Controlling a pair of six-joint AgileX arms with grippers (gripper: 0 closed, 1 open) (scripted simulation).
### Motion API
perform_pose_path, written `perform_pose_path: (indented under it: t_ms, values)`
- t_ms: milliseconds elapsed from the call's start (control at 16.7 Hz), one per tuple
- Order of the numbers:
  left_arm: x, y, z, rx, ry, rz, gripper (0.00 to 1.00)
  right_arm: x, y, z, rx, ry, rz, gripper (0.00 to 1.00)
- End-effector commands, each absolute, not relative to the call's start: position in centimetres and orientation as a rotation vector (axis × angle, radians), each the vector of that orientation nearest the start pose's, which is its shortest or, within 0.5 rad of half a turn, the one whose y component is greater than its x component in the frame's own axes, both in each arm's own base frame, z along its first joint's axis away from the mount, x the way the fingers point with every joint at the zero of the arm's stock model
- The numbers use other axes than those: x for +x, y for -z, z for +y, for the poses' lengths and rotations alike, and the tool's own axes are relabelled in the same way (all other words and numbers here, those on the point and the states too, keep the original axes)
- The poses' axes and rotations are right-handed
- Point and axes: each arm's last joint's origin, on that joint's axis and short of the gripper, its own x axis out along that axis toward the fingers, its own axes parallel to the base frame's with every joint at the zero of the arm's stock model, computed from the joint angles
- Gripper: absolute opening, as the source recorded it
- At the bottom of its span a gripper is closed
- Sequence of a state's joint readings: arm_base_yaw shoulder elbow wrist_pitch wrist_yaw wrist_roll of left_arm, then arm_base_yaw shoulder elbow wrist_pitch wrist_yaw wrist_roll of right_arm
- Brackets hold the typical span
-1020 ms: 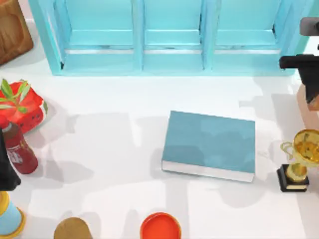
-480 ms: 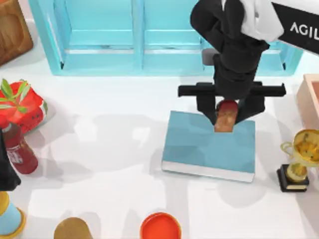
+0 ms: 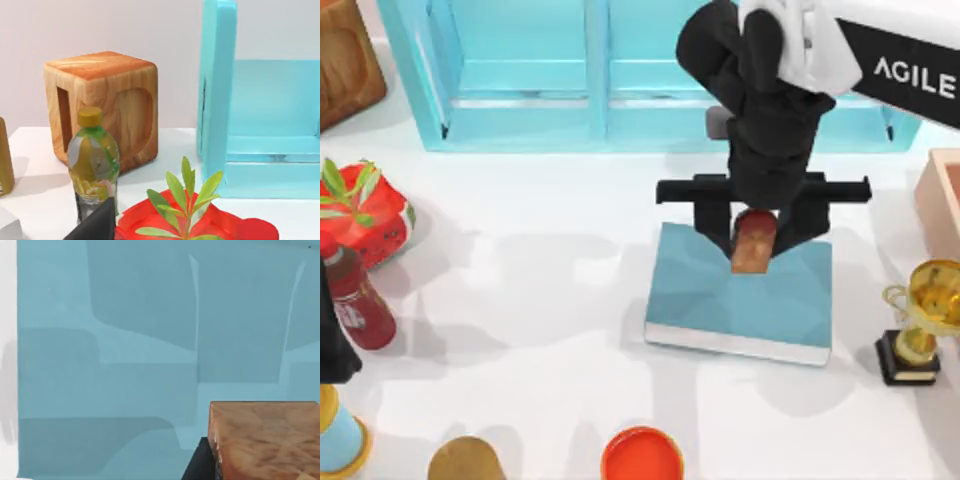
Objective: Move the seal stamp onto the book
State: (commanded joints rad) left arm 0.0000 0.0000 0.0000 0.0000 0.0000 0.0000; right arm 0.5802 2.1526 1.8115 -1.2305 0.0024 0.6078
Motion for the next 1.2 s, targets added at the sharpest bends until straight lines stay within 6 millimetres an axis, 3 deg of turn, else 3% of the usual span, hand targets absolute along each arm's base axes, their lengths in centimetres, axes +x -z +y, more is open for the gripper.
perform_pose_path:
  t_ms: [300, 1080, 1200]
  values:
    - [10.57, -16.00, -0.12, 0.000, 0.000, 0.000, 1.00, 35.02, -19.92, 23.62, 0.012, 0.013, 1.569, 0.00]
    - [10.57, -16.00, -0.12, 0.000, 0.000, 0.000, 1.00, 35.02, -19.92, 23.62, 0.012, 0.013, 1.569, 0.98]
    - [10.57, -16.00, -0.12, 0.000, 0.000, 0.000, 1.00, 35.02, -19.92, 23.62, 0.012, 0.013, 1.569, 1.00]
